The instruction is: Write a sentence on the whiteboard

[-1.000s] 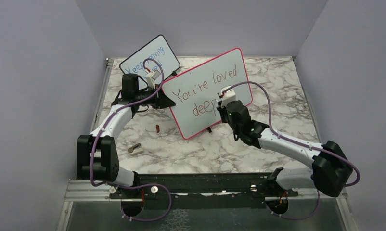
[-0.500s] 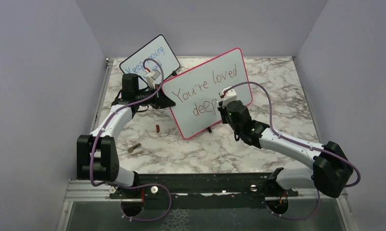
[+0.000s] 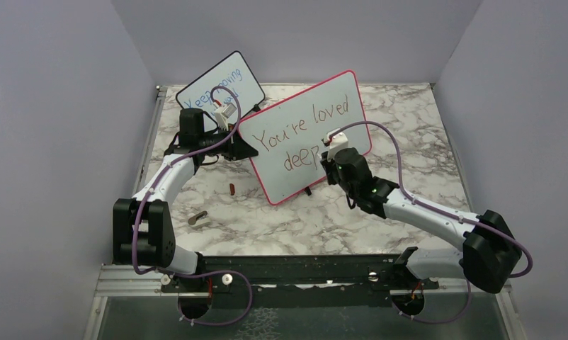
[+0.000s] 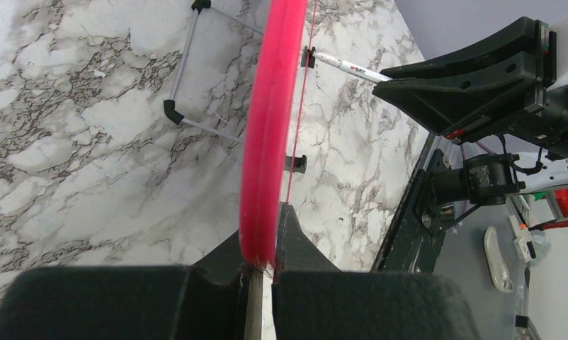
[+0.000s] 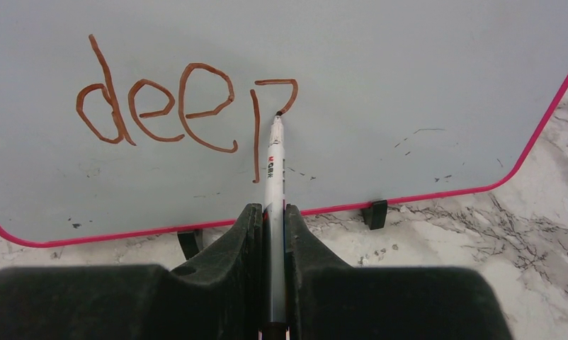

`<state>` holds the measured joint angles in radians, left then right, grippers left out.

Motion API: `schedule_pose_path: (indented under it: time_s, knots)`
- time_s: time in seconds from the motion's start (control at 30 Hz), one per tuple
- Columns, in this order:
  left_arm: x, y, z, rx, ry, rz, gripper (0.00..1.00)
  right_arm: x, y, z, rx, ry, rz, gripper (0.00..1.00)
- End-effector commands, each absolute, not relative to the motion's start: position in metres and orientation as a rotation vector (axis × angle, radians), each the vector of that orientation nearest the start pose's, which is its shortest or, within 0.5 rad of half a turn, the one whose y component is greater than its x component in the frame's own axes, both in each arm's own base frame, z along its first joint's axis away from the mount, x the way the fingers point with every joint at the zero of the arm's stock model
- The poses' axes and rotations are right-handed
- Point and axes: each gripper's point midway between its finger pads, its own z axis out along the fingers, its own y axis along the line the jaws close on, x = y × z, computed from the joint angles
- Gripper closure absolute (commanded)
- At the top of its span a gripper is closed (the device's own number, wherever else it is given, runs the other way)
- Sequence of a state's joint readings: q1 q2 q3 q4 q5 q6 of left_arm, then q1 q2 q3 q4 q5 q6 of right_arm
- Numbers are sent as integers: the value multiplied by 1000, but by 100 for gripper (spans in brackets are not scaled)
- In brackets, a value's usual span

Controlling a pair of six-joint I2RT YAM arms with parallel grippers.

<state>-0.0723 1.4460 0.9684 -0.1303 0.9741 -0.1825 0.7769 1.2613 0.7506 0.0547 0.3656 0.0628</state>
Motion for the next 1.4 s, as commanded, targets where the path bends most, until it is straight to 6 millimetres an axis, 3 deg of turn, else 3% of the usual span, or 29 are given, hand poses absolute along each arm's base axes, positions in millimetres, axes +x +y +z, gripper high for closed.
schedule_pose_path:
  time_s: [0.0, 0.2, 0.33, 0.6, 1.0, 1.37]
  knots:
    - [341, -160, 159, 353, 2177, -1089, 100, 296, 231, 139, -550, 1999, 255, 100]
    - [341, -160, 160, 352, 2176, -1089, 100, 295, 232, 142, -558, 1994, 266, 100]
    - [340, -159, 160, 351, 2176, -1087, 100, 299, 223, 149, -497, 1981, 223, 99]
    - [340, -160, 160, 351, 2177, -1089, 100, 319, 209, 191, -433, 1864, 119, 100]
    - [340, -160, 159, 351, 2179, -1089, 100, 346, 211, 226, -418, 1759, 103, 100]
    - [341, -160, 159, 353, 2181, -1089, 100, 354, 222, 221, -460, 1764, 121, 100]
